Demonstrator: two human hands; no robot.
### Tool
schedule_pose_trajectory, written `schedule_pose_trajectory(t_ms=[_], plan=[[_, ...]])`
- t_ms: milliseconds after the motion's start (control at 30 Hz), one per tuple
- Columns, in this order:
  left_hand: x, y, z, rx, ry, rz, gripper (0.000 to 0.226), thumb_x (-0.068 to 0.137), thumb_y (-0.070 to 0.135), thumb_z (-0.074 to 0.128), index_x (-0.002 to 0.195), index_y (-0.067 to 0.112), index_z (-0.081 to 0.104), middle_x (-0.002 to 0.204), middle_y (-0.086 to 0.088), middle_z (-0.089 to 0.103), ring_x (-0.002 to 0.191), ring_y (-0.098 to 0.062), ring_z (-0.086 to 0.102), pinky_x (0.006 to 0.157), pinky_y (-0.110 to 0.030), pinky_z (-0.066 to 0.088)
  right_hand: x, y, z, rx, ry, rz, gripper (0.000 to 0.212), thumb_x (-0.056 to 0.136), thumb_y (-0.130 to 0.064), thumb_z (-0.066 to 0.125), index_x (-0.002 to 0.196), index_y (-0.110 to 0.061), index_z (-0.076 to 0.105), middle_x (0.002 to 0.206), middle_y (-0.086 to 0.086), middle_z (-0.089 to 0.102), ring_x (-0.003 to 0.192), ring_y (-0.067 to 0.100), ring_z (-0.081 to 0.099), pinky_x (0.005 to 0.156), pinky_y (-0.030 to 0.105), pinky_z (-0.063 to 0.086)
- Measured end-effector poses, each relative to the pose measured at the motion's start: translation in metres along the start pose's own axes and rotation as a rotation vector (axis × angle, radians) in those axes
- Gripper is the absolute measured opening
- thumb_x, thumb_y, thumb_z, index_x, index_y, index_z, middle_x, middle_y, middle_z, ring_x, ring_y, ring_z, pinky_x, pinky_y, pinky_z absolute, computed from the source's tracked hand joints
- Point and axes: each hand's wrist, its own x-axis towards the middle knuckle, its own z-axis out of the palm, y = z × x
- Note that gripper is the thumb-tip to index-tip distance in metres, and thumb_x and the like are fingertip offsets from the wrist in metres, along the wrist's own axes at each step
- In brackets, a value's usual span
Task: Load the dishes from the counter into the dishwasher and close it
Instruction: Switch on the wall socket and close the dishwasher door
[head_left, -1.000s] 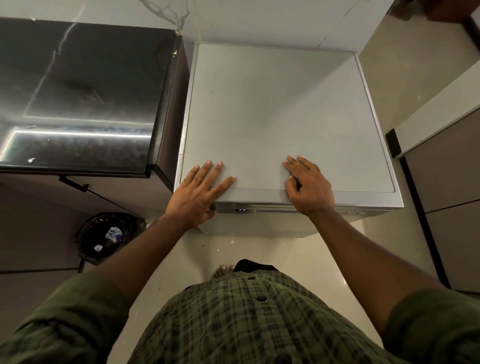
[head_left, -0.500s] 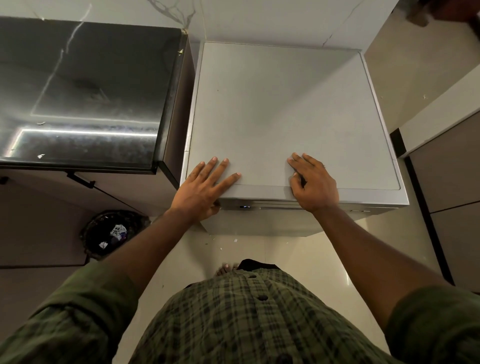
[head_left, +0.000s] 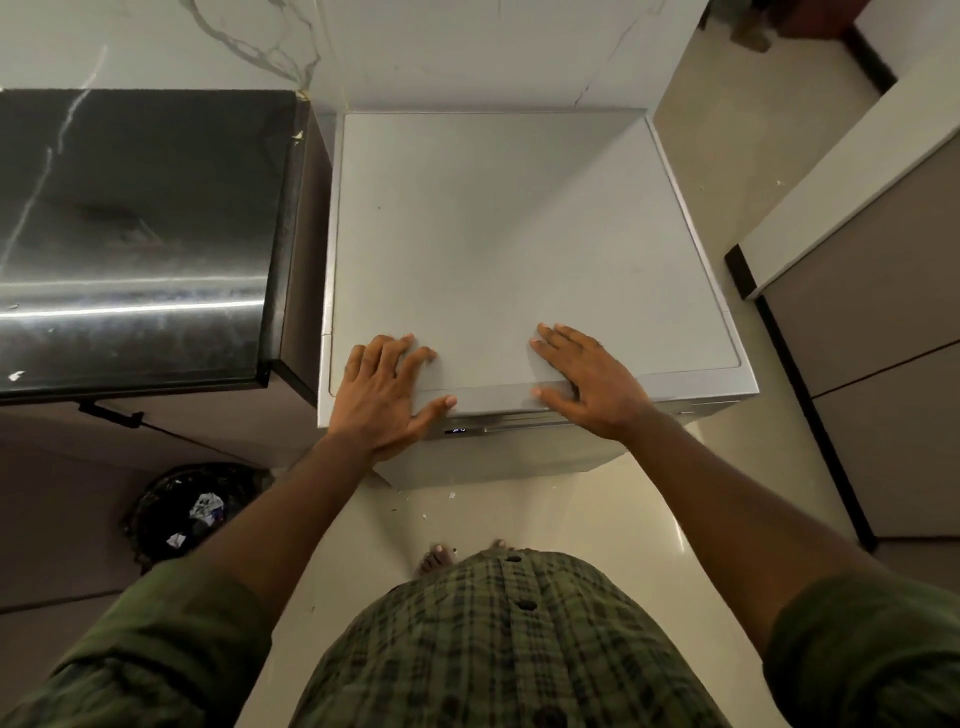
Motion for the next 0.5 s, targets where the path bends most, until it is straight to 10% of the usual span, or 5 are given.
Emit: schedule_pose_trajectory(t_ms=[133, 300, 500], plan=[[0.019, 0.01, -0.002, -0.094, 0.102, -0.138, 0.044, 0.096, 0.07, 0.047, 0.119, 0.033, 0.052, 0.124, 0.001, 0.046, 0.124, -0.025, 0.042, 0.107, -0.045, 0.036, -0.035, 0.036, -0.027, -0.165, -0.173, -0.053, 0.1, 0.089, -0.076, 0.057, 0.165, -0.037, 0.007, 0.172, -0.014, -0.007, 0.158, 0.008, -0.009, 0.127, 0.033, 0.009], [0.016, 0.008, -0.003, -0.144, 0.15, -0.122, 0.031, 0.101, 0.059, 0.047, 0.109, 0.031, 0.056, 0.127, 0.006, 0.05, 0.122, -0.021, 0.045, 0.102, -0.042, 0.038, -0.079, 0.095, -0.038, -0.297, -0.105, 0.07, 0.118, 0.081, -0.005, 0.079, 0.165, -0.034, 0.0, 0.173, -0.003, -0.01, 0.16, 0.02, -0.006, 0.125, 0.039, 0.014], [0.018, 0.001, 0.0, -0.287, 0.165, -0.162, 0.044, 0.104, 0.058, 0.04, 0.1, 0.023, 0.067, 0.124, 0.006, 0.06, 0.12, -0.02, 0.05, 0.1, -0.043, 0.041, -0.09, 0.118, -0.036, -0.3, -0.034, 0.089, 0.117, 0.08, -0.001, 0.08, 0.166, -0.028, 0.006, 0.174, 0.001, -0.004, 0.16, 0.023, 0.001, 0.126, 0.047, 0.022]])
